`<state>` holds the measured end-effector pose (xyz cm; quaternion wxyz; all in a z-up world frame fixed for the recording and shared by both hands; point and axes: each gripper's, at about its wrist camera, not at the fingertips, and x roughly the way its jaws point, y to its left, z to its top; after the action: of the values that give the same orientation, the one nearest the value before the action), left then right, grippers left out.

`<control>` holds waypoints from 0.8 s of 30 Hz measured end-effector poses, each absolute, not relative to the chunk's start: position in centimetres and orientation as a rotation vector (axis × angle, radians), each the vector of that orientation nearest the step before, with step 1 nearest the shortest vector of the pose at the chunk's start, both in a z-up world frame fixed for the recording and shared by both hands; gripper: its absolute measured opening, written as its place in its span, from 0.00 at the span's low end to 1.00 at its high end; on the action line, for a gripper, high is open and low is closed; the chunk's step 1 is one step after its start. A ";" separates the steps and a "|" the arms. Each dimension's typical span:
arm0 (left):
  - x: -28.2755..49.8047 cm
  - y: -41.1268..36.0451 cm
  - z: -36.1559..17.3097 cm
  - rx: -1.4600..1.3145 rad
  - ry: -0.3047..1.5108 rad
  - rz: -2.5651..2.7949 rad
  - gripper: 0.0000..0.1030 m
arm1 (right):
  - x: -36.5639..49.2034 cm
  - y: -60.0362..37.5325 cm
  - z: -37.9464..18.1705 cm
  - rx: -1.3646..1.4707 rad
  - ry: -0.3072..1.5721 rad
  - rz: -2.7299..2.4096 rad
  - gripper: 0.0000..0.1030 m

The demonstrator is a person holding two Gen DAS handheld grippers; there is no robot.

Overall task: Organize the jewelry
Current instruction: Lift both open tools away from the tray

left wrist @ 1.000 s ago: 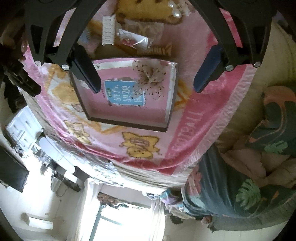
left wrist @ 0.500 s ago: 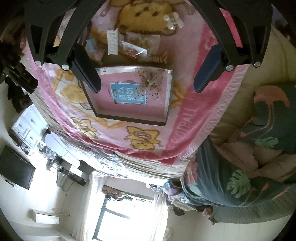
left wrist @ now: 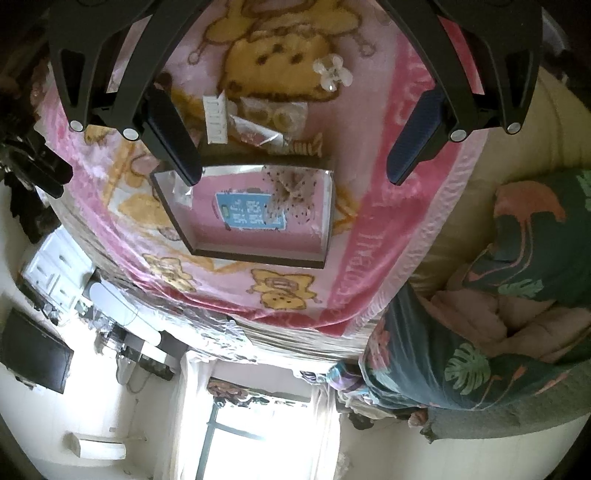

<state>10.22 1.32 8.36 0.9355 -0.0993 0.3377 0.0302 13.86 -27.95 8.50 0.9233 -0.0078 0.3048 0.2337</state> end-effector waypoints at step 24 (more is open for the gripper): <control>8.1 0.1 3.5 -0.129 0.799 0.040 0.91 | 10.7 -26.9 4.0 -0.085 0.727 0.488 0.84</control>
<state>8.14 0.09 3.46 0.9190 -0.0627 0.3888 0.0192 10.69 -26.85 3.95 0.9049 -0.0410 0.3517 0.2362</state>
